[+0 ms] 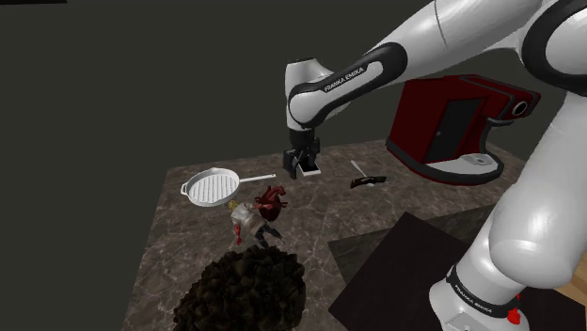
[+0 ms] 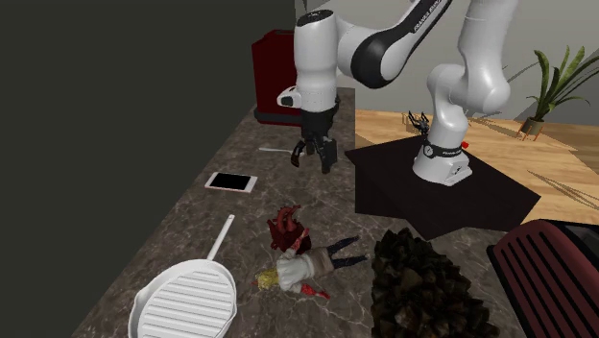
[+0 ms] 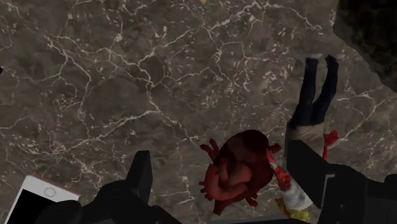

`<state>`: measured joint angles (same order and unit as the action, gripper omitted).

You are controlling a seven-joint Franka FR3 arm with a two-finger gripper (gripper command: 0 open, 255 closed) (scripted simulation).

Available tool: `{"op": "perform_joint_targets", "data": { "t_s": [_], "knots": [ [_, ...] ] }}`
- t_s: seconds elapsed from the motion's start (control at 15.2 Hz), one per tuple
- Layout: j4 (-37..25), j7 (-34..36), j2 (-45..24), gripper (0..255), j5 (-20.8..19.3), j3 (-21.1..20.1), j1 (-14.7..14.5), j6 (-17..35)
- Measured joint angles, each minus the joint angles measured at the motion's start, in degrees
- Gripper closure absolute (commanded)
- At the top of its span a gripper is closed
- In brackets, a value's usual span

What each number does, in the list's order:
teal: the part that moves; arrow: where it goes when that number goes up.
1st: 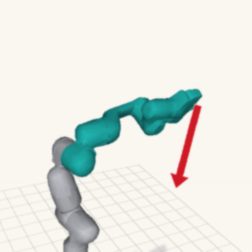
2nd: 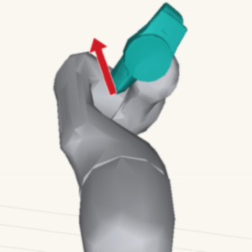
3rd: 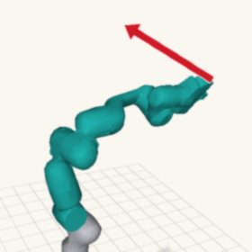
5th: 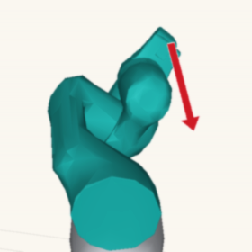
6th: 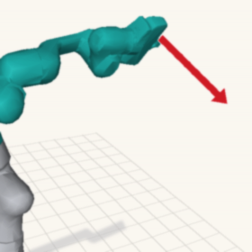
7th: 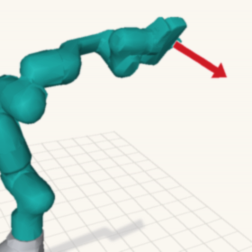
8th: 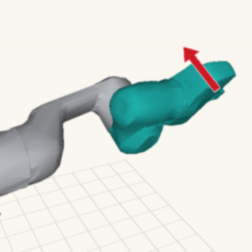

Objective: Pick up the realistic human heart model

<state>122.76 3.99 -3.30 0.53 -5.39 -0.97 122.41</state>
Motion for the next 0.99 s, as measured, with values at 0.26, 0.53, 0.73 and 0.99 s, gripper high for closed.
{"op": "perform_joint_targets", "data": {
  "t_s": [0.26,0.53,0.73,0.99],
  "knots": [
    [-5.46,1.86,-9.04,0,0.42,-0.30,-0.52,2.34],
    [-11.85,2.98,-17.77,0,0.92,-0.26,-0.81,3.49],
    [-12.89,3.18,-20.72,0,0.95,-0.20,-0.92,5.12],
    [-12.49,3.18,-22.81,0,0.86,-0.13,-1.01,7.57]
  ]
}}
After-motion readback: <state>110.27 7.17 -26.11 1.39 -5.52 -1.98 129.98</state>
